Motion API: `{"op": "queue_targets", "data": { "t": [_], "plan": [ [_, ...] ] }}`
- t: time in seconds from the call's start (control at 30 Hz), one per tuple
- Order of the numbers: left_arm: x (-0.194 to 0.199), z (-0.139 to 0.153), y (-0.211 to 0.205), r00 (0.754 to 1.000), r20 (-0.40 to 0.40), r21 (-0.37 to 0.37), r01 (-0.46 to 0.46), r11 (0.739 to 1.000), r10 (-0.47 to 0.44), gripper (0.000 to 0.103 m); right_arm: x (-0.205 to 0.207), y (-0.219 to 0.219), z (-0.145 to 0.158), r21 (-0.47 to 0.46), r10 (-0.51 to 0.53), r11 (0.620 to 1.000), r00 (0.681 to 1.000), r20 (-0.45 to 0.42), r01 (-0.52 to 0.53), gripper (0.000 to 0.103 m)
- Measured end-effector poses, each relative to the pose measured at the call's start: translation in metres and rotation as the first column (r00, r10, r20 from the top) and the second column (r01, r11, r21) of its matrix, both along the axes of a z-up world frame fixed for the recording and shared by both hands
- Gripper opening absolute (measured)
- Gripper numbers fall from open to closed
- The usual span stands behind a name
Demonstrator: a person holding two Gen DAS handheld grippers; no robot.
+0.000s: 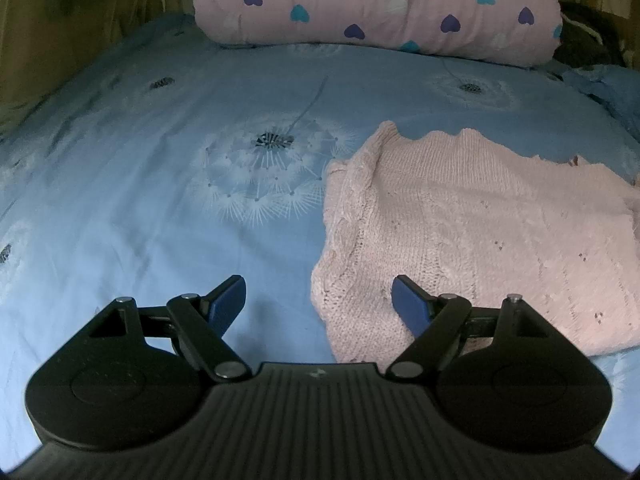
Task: Fold small clothes
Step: 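Lift the cardigan end with the right tool and fold it over the body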
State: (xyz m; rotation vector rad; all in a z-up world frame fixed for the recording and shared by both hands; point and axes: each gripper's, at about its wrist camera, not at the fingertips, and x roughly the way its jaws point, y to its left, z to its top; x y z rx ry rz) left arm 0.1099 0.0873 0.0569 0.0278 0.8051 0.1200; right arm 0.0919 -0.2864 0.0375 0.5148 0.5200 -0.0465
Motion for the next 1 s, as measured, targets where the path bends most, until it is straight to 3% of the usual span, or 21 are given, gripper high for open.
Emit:
{"op": "queue_targets", "data": {
  "t": [0.13, 0.37, 1.0],
  "plan": [
    [0.002, 0.001, 0.005, 1.0, -0.013, -0.03, -0.005, 1.0, 0.005, 0.084, 0.0, 0.012, 0.011, -0.087, 0.032, 0.996, 0.999, -0.008, -0.032, 0.036],
    [0.002, 0.002, 0.006, 1.0, -0.02, -0.056, -0.012, 0.998, 0.011, 0.084, 0.003, 0.029, 0.026, -0.161, 0.06, 0.985, 0.998, -0.006, -0.06, 0.036],
    [-0.001, 0.009, 0.011, 1.0, -0.024, -0.11, -0.007, 0.994, 0.004, 0.084, 0.018, 0.101, 0.064, -0.236, 0.183, 0.957, 0.982, 0.052, -0.166, 0.035]
  ]
}}
